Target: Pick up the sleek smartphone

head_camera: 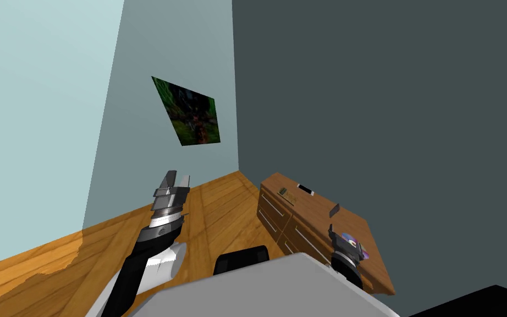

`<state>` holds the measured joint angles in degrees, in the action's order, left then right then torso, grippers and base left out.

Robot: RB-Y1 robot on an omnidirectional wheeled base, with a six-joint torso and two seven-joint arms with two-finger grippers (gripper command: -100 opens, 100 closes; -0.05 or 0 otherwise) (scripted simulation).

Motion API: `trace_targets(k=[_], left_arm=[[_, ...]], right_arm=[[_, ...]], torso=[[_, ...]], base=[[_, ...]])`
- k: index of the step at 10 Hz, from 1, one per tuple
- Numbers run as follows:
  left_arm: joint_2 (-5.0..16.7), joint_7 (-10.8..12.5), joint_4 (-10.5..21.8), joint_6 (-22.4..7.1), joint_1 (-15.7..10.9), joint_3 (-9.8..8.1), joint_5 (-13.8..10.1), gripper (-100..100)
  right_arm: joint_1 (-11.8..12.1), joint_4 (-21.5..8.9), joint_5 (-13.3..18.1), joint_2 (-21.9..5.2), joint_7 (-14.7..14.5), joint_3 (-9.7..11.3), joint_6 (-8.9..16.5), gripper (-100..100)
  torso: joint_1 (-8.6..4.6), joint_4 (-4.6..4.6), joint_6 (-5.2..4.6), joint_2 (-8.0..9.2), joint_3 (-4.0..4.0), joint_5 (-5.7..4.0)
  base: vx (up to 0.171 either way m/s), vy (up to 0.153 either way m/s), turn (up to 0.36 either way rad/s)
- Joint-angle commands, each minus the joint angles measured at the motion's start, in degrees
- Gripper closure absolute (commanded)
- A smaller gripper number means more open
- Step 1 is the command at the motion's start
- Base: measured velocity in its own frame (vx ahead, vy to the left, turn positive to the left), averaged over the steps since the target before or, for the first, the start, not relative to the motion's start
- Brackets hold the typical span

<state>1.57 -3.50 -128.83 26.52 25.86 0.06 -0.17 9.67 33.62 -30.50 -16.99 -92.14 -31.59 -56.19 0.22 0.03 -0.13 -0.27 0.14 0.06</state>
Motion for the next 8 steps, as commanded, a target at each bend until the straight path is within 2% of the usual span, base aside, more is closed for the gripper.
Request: trace_targets(k=[1, 2, 4, 5, 8], left_arm=[[0.0, 0.0, 0.0, 0.0, 0.0, 0.00, 0.0, 0], [0.0, 0.0, 0.0, 0.0, 0.0, 0.00, 0.0, 0], [0.0, 0.0, 0.0, 0.0, 0.0, -0.01, 0.0, 0], [0.0, 0.0, 0.0, 0.0, 0.0, -0.03, 0.0, 0], [0.0, 0.0, 0.0, 0.0, 0.0, -0.02, 0.0, 0]], right_arm=[[-0.4, -0.2, 0.6, -0.2, -0.5, 1.3, -0.3, -100], [-0.1, -0.3, -0.4, 0.7, -0.9, 0.9, -0.8, -100], [0.3, -0.3, -1.1, 1.5, -0.5, -0.2, -1.2, -100], [0.3, -0.3, -1.1, 1.5, -0.5, -0.2, -1.2, -100], [1.1, -0.6, -2.2, 2.9, 0.3, -2.1, -1.7, -100]], torso=[[0.00, 0.00, 0.00, 0.00, 0.00, 0.00], [-0.05, -0.03, 0.01, 0.17, -0.09, -0.01], [-1.09, -0.04, 0.09, 0.07, -0.06, -0.20], [-1.45, 0.00, 0.07, -0.08, 0.03, -0.29], [-1.08, 0.05, 0.05, -0.29, 0.16, -0.23]], base=[[-0.074, 0.151, -0.262], [-0.091, 0.002, 0.168], [-0.005, -0.189, 0.283], [0.029, -0.153, 0.082], [0.054, -0.112, 0.209]])
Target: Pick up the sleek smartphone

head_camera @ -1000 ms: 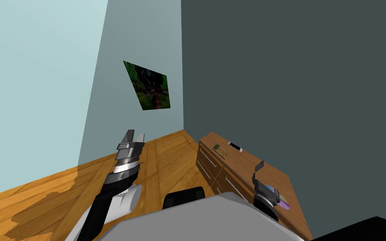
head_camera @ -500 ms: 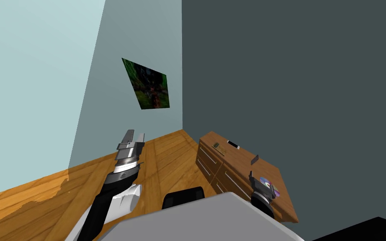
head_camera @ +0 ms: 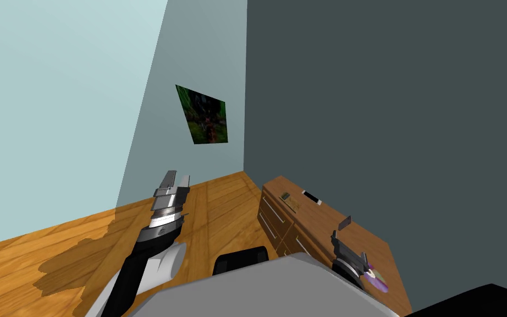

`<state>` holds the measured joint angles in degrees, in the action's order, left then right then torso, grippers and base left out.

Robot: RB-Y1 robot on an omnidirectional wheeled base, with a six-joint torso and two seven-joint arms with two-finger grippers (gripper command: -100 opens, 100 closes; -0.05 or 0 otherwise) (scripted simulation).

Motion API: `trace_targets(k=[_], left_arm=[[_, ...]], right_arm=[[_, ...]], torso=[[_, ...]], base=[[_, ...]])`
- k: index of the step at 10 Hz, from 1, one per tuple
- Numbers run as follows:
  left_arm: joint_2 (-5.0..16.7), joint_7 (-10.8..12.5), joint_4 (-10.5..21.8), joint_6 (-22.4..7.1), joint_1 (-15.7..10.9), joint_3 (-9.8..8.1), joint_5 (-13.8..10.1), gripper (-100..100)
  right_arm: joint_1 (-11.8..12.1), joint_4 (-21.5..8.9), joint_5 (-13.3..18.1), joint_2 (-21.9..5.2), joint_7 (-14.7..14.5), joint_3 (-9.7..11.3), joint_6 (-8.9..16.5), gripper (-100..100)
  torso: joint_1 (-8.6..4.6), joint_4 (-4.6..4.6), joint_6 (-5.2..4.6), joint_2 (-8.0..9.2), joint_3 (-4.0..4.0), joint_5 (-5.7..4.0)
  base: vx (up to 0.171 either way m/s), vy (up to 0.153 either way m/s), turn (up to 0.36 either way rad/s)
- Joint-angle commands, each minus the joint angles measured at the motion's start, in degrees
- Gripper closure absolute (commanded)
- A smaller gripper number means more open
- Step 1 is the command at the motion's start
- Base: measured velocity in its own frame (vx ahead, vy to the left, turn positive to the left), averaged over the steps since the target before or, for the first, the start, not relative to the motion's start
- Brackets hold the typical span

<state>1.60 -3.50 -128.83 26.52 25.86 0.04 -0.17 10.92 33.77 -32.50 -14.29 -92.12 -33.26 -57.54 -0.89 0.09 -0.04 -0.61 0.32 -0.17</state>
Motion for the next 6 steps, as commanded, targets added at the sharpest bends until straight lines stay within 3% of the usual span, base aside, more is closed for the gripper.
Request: trace_targets(k=[1, 3, 4, 5, 6], left_arm=[[0.0, 0.0, 0.0, 0.0, 0.0, 0.00, 0.0, 0], [0.0, 0.0, 0.0, 0.0, 0.0, -0.01, 0.0, 0], [0.0, 0.0, 0.0, 0.0, 0.0, 0.00, 0.0, 0], [0.0, 0.0, 0.0, 0.0, 0.0, 0.00, 0.0, 0], [0.0, 0.0, 0.0, 0.0, 0.0, 0.00, 0.0, 0]], right_arm=[[0.2, -1.0, -0.6, 1.0, 0.5, -0.9, -0.3, -100], [0.2, -0.6, -0.6, 0.9, 0.3, -0.9, 0.1, -100], [0.2, -0.7, -0.6, 0.9, 0.4, -0.9, 0.0, 0], [0.1, -0.2, -0.7, -0.7, 1.1, -1.3, 1.4, -100], [0.1, 0.0, -0.7, -1.6, 1.4, -1.4, 2.1, -100]], torso=[[0.00, 0.00, 0.00, 0.00, 0.00, 0.00], [-0.05, 0.02, -0.06, 0.01, 0.01, -0.02], [0.21, -0.01, -0.05, 0.11, -0.05, 0.03], [0.38, -0.02, -0.05, 0.15, -0.07, 0.07], [0.45, -0.02, -0.05, 0.13, -0.07, 0.10]], base=[[0.086, -0.149, 0.304], [0.024, -0.092, 0.051], [0.003, -0.011, 0.002], [0.013, 0.003, -0.013], [0.023, 0.013, -0.015]])
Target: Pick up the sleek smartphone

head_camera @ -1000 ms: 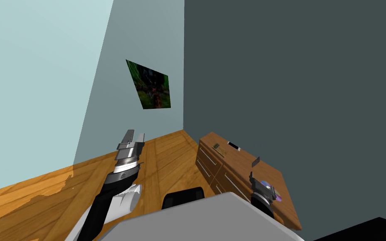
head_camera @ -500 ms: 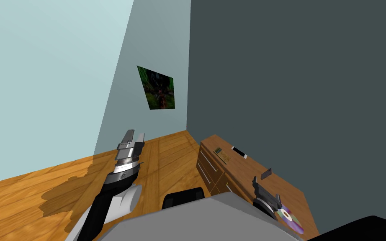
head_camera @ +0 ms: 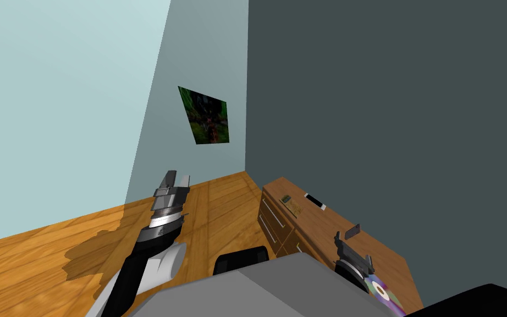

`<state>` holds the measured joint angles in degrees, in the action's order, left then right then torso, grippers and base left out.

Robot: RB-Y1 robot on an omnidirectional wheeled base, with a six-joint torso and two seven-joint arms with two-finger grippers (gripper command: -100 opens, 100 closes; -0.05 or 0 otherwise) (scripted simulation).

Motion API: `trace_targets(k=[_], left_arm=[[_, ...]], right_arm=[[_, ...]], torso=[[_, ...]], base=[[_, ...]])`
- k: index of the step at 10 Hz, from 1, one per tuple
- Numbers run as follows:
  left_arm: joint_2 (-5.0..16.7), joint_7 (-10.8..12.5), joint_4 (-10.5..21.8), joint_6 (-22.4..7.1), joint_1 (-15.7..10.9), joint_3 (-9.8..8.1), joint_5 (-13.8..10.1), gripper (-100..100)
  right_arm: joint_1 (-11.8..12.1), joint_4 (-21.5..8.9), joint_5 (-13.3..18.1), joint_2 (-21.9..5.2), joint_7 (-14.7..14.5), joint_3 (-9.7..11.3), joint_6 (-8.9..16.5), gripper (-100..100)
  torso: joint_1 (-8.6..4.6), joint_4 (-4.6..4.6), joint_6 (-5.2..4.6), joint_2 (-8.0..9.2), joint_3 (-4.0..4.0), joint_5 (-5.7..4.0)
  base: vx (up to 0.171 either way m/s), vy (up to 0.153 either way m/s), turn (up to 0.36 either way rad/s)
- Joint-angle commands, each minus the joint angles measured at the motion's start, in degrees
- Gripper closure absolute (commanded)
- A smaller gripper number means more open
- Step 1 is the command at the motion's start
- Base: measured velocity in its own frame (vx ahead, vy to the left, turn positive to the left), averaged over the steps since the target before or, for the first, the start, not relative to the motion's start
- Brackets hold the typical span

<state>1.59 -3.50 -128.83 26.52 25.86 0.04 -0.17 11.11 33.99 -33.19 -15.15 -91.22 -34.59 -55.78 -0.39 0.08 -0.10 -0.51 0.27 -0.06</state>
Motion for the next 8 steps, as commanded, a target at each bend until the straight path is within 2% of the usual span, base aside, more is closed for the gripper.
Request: trace_targets(k=[1, 2, 6, 7, 8], left_arm=[[0.0, 0.0, 0.0, 0.0, 0.0, 0.00, 0.0, 0], [0.0, 0.0, 0.0, 0.0, 0.0, 0.00, 0.0, 0], [0.0, 0.0, 0.0, 0.0, 0.0, 0.00, 0.0, 0], [0.0, 0.0, 0.0, 0.0, 0.0, 0.00, 0.0, 0], [0.0, 0.0, 0.0, 0.0, 0.0, 0.00, 0.0, 0]], right_arm=[[0.0, 0.0, 0.0, 0.0, 0.0, 0.0, 0.0, -100], [0.0, 0.0, 0.0, -0.1, 0.1, 0.0, 0.1, 100], [0.0, 0.0, 0.0, -0.1, 0.1, 0.0, 0.1, 100], [0.0, 0.0, 0.0, -0.1, 0.1, 0.0, 0.1, 0], [0.8, 0.2, 0.6, -1.7, 1.8, 0.8, 0.1, -100]], torso=[[0.00, 0.00, 0.00, 0.00, 0.00, 0.00], [0.00, 0.00, 0.00, 0.03, -0.01, -0.01], [-0.02, -0.02, 0.00, 0.08, -0.04, -0.01], [-0.02, -0.02, 0.00, 0.08, -0.04, -0.01], [-0.02, -0.02, 0.00, 0.08, -0.04, -0.01]], base=[[0.010, 0.006, -0.004], [0.000, 0.000, 0.000], [0.000, 0.000, 0.000], [0.000, 0.000, 0.000], [-0.031, 0.018, 0.092]])
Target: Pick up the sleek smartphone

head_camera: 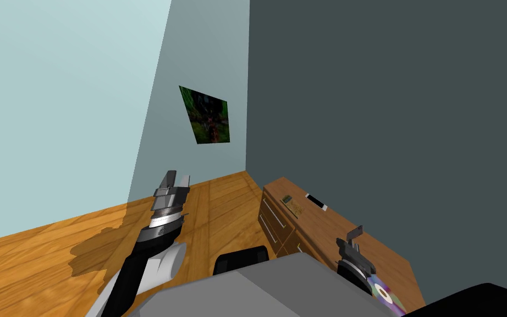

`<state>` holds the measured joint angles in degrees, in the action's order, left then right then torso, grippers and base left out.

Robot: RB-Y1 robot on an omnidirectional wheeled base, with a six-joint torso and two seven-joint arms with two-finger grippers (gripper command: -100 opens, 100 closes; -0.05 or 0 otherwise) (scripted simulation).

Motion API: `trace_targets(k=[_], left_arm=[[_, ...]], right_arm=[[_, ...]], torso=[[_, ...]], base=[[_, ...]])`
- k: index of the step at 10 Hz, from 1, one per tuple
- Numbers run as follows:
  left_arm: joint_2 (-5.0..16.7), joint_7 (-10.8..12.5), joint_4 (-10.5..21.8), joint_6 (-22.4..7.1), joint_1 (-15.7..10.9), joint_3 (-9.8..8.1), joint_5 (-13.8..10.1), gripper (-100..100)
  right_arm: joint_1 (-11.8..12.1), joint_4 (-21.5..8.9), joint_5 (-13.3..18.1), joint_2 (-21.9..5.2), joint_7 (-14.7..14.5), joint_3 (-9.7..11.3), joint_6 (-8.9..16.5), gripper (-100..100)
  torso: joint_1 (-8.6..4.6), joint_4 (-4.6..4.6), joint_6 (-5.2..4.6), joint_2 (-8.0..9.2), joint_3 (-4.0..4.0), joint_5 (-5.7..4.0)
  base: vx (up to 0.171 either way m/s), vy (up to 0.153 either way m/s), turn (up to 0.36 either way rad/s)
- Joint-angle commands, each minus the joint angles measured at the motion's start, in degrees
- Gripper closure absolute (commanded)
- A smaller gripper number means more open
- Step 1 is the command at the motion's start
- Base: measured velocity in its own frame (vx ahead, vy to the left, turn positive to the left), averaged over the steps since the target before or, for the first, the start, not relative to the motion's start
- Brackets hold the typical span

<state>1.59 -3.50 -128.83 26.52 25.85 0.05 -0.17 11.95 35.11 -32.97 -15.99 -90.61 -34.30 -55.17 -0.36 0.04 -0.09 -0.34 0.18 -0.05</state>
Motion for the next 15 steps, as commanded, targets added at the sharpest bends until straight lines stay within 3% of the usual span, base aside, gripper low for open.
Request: trace_targets(k=[1, 5, 6, 8, 9, 14, 15], left_arm=[[0.0, 0.0, 0.0, 0.0, 0.0, 0.00, 0.0, 0], [0.0, 0.0, 0.0, 0.0, 0.0, 0.00, 0.0, 0], [0.0, 0.0, 0.0, 0.0, 0.0, 0.00, 0.0, 0], [0.0, 0.0, 0.0, 0.0, 0.0, 0.00, 0.0, 0], [0.0, 0.0, 0.0, 0.0, 0.0, 0.00, 0.0, 0], [0.0, 0.0, 0.0, 0.0, 0.0, 0.00, 0.0, 0], [0.0, 0.0, 0.0, 0.0, 0.0, 0.00, 0.0, 0]], right_arm=[[0.5, -0.8, 0.7, -2.0, 2.2, 1.0, -0.5, -100], [3.7, -0.1, 3.0, -8.3, 8.4, 3.9, -0.7, -100], [3.7, -0.1, 3.0, -8.3, 8.4, 3.9, -0.7, -100], [5.7, 0.3, 4.6, -12.4, 12.4, 5.9, -0.8, -100], [5.7, 0.3, 4.6, -12.4, 12.4, 5.9, -0.8, -100], [10.2, 1.1, 8.9, -21.0, 20.5, 10.6, -1.0, -100], [10.2, 1.1, 8.9, -21.6, 21.6, 10.6, -1.0, -100]], torso=[[0.00, 0.00, 0.00, 0.00, 0.00, 0.00], [-0.02, -0.06, -0.01, 0.28, -0.16, 0.00], [0.02, -0.06, 0.00, 0.26, -0.16, 0.00], [0.00, -0.04, -0.01, 0.17, -0.11, 0.00], [0.00, -0.06, -0.01, 0.27, -0.16, 0.00], [-0.06, -0.05, 0.01, 0.18, -0.11, -0.02], [-0.05, -0.06, -0.01, 0.27, -0.16, -0.02]], base=[[-0.063, 0.022, 0.110], [-0.087, 0.016, 0.110], [-0.062, 0.021, 0.045], [-0.085, 0.021, 0.102], [-0.072, 0.014, 0.080], [-0.078, 0.012, 0.132], [-0.084, 0.002, 0.060]])
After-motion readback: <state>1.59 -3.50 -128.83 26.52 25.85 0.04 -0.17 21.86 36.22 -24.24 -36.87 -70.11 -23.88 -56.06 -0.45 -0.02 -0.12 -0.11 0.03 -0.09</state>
